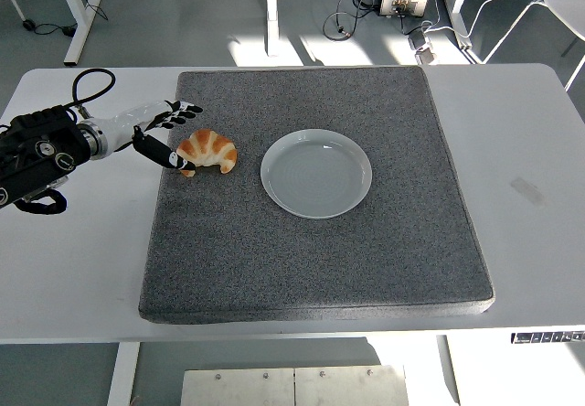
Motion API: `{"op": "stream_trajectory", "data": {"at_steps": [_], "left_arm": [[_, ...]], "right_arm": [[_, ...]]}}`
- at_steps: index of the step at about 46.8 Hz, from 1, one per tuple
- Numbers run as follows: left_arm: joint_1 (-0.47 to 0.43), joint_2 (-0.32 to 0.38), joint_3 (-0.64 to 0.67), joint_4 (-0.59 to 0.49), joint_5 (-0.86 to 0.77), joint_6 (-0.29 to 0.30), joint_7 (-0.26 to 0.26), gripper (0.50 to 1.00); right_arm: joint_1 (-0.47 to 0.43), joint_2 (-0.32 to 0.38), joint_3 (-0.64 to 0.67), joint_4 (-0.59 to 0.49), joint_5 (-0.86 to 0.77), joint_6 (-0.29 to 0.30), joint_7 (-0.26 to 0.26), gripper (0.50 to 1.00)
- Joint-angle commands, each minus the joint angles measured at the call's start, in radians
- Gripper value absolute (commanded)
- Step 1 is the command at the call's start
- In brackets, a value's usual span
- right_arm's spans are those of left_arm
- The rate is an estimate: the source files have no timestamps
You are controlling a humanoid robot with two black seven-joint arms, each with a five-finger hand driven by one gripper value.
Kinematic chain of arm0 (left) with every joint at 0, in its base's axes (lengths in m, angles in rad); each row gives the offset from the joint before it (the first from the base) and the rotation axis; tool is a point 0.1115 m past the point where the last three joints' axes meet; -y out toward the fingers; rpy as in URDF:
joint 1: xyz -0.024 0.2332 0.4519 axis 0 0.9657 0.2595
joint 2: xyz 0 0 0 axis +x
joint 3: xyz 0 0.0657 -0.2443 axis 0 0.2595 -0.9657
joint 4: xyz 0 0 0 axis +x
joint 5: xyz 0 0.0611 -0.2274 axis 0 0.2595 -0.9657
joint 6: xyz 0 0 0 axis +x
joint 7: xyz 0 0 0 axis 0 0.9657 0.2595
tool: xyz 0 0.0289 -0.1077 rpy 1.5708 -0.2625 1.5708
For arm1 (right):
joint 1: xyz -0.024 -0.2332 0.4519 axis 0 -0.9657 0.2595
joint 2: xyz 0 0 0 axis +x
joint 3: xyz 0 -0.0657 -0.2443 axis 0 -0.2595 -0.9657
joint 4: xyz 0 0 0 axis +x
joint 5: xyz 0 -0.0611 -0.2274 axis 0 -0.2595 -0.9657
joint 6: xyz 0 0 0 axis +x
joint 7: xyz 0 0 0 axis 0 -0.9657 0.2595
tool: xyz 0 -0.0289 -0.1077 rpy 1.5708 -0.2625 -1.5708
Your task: Place the bread on the plate
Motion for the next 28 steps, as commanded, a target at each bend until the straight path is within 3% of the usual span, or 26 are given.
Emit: {"op": "stream_trajectory", "data": {"at_steps": [1,14,18,22,28], "left_arm": [[0.001,-0.027,0.005,0.025,-0.001,0.005,-0.006,0.937],[0.001,-0.094,0.008,0.075,-0.001,0.025,-0.022,0.928],[0.001,-0.104,0.01,0.076,0.002,0.034,-0.022,0.848],[-0.001,-0.105,0.022,0.076,0.005,0.04,-0.022,0.677],[-0.005,-0.105,0.045,0.079,0.003,0.042,-0.023,0.665]], "right_arm": [[0.0,0.0,0.0,0.0,0.0,0.0,0.0,1.0],[0.0,0.0,0.0,0.0,0.0,0.0,0.0,1.0],[0.0,0.0,0.0,0.0,0.0,0.0,0.0,1.0],[0.0,0.0,0.0,0.0,0.0,0.0,0.0,1.0],[0.0,0.0,0.0,0.0,0.0,0.0,0.0,1.0]]}}
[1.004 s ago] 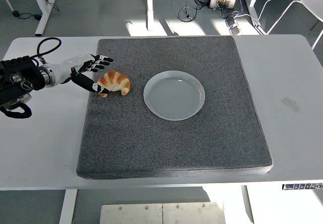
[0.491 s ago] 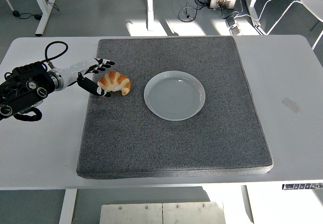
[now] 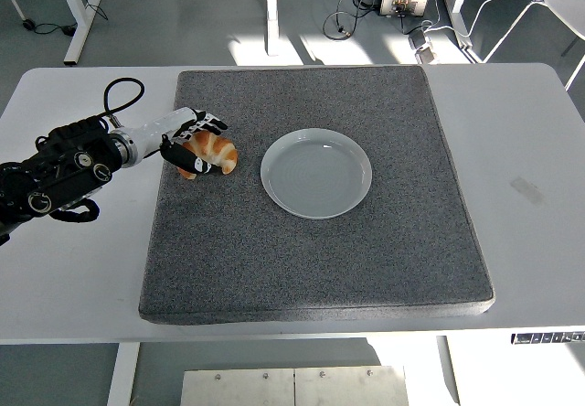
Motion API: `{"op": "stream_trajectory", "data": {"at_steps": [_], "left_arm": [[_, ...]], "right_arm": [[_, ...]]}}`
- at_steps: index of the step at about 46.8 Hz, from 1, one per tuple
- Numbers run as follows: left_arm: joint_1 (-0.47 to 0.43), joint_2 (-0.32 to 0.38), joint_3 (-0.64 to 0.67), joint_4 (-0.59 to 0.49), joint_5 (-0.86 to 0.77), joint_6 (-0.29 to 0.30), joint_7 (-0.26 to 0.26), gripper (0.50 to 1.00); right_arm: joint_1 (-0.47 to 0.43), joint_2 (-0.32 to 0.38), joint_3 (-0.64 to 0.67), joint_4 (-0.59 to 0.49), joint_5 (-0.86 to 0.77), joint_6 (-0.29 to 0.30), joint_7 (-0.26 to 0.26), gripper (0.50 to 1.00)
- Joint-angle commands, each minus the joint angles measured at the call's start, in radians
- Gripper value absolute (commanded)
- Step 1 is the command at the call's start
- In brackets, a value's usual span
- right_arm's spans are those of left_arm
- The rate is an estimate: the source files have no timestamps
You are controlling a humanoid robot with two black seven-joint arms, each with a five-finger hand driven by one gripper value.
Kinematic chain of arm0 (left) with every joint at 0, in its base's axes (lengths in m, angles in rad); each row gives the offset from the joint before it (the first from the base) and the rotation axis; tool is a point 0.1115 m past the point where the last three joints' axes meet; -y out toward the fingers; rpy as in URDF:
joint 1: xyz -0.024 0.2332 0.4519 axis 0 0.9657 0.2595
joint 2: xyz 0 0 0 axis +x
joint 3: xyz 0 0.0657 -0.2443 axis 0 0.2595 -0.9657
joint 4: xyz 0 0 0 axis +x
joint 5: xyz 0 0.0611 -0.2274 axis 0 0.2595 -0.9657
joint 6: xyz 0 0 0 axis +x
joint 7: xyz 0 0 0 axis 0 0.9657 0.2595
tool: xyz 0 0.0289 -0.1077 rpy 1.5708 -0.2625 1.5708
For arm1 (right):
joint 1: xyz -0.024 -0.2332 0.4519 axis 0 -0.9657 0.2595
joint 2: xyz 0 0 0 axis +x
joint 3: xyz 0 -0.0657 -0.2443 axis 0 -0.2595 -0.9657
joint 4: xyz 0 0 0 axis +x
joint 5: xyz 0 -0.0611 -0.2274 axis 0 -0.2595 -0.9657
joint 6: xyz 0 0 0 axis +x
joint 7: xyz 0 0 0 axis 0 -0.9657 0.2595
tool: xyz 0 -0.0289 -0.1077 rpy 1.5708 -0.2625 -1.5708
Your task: Place the bread on the plate
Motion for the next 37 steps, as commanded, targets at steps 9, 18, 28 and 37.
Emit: {"op": "stream_trajectory", "data": {"at_steps": [9,18,28,37], "left_arm": [[-0.007,-0.019,0.008,0.044,0.003,0.005,-0.001,0.525],[-0.079,-0.022,0.005,0.042,0.013,0.022,0.001,0.5],[-0.205,-0.002,0.007,0.021,0.006,-0.01,0.006,0.5],[-0.256,-0.005,0.007,0.019,0.008,-0.09,-0.002,0.5]], "right_arm": [[0.0,0.0,0.0,0.0,0.0,0.0,0.0,1.0],[0.0,0.0,0.0,0.0,0.0,0.0,0.0,1.0],[0.0,0.0,0.0,0.0,0.0,0.0,0.0,1.0],[0.0,0.0,0.0,0.0,0.0,0.0,0.0,1.0]]}}
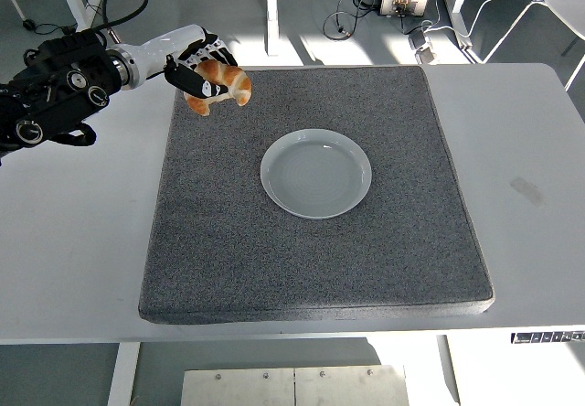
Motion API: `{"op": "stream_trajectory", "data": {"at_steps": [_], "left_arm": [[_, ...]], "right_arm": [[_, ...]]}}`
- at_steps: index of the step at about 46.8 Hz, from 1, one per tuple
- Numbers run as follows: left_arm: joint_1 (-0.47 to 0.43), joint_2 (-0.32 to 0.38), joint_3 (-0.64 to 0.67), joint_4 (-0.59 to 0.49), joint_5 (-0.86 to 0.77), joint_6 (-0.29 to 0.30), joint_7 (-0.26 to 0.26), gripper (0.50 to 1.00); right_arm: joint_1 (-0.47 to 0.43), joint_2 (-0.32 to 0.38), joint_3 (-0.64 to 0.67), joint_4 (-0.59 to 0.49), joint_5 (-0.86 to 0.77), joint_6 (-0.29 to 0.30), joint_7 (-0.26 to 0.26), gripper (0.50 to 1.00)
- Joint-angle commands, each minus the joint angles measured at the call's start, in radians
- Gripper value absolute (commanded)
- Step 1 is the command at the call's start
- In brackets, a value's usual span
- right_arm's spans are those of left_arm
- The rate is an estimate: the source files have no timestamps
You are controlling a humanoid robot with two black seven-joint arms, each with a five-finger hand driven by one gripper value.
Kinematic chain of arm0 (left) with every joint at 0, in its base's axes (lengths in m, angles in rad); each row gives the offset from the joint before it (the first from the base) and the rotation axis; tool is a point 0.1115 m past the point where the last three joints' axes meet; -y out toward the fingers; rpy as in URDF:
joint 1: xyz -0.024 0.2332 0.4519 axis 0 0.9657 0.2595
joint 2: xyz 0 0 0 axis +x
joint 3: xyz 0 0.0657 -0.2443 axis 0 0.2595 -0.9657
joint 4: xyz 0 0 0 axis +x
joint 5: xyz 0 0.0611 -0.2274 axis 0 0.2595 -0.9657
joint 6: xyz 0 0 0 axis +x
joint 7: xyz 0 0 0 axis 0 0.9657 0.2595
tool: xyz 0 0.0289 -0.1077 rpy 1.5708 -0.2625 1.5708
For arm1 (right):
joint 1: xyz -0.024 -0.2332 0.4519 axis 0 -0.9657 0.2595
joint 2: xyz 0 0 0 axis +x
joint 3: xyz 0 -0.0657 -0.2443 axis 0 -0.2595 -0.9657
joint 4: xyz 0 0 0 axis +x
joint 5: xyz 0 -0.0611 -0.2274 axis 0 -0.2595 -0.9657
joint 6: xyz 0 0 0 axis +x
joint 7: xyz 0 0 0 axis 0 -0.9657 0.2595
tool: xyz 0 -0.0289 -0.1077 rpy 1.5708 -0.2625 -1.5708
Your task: Place the bread on the plate
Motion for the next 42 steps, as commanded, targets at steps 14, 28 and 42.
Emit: {"op": "stream_trajectory", "data": {"at_steps": [14,28,42], "left_arm": [[-0.011,-0.058,0.002,0.0,0.009,-0.012,-0.002,0.5],[-0.008,-0.145,0.092,0.0,0.013,-0.012,-0.019,0.5],[0.009,-0.248,0.101,0.02,0.015,-0.003,-0.021,0.5]], "right_arm": [[0.0,0.0,0.0,0.0,0.0,0.0,0.0,1.0],[0.0,0.0,0.0,0.0,0.0,0.0,0.0,1.0],[0.0,0.0,0.0,0.0,0.0,0.0,0.0,1.0]]}}
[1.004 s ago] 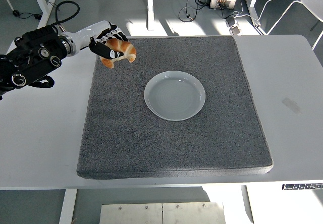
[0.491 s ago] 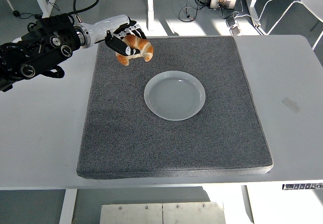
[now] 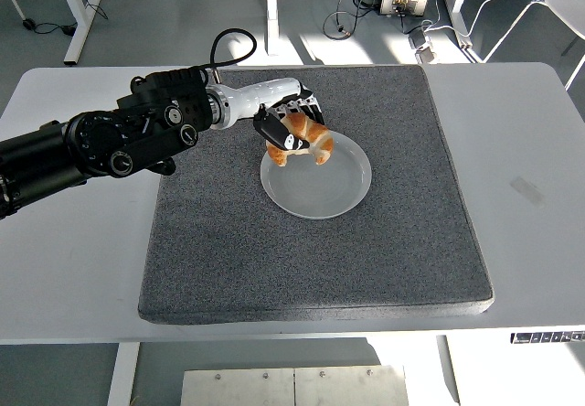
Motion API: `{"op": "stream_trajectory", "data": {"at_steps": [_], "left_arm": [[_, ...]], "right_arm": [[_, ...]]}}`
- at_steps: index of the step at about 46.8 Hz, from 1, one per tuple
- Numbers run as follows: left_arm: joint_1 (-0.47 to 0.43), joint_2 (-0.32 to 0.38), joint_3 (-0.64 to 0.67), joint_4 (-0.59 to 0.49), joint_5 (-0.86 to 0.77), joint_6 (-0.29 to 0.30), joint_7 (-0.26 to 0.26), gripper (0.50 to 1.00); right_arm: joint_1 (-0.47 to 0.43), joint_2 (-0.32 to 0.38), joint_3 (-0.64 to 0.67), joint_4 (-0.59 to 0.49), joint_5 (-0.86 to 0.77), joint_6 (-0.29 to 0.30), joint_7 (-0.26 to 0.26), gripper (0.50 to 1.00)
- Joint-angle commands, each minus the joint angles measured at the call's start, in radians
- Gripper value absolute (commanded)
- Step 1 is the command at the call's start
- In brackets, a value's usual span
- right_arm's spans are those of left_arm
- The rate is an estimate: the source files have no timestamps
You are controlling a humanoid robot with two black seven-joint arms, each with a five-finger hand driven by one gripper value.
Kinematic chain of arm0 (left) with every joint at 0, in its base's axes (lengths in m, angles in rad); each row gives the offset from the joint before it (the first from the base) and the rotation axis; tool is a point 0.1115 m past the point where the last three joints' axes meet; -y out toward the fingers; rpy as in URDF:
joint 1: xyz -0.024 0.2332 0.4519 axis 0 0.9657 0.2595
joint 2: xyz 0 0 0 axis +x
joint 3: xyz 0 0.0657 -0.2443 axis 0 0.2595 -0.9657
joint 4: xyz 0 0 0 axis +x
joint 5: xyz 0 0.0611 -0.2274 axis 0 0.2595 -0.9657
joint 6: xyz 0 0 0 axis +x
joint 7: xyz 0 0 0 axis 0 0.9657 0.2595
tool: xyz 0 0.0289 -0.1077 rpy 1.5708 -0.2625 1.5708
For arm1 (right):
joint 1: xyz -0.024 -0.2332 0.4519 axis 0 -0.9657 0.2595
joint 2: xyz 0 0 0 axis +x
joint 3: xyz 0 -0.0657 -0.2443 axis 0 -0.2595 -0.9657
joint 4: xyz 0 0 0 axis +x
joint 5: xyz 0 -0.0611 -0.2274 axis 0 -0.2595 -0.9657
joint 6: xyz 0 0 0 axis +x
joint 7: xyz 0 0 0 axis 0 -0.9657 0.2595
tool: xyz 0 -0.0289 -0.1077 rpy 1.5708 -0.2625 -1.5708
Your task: Place the bread on the plate
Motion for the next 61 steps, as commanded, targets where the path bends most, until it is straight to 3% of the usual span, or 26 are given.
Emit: {"op": "stream_trajectory", "data": {"at_steps": [1,11,23,39,59,61], "left_arm": [[0.007,-0.013,0.0,0.013,0.002,0.0,-0.001,0.5],[0.026,-0.087,0.036,0.115,0.0,0.0,-0.031,0.5],[0.047,-0.117,0.036,0.134,-0.006,0.002,-0.033,0.5],[0.062,-0.117,0.037,0.218,-0.009,-0.002,-0.065,0.5],[0.07,-0.117,0.037,0.218,-0.009,-0.002,-0.065,0.5],[0.07,-0.117,0.037,0.218,-0.009,-0.002,-0.065,0.629]], "right_arm": [[0.0,0.0,0.0,0.0,0.0,0.0,0.0,1.0],[0.0,0.0,0.0,0.0,0.0,0.0,0.0,1.0],[0.0,0.0,0.0,0.0,0.0,0.0,0.0,1.0],[0.0,0.0,0.0,0.0,0.0,0.0,0.0,1.0],[0.0,0.0,0.0,0.0,0.0,0.0,0.0,1.0],[0.0,0.0,0.0,0.0,0.0,0.0,0.0,1.0]]}}
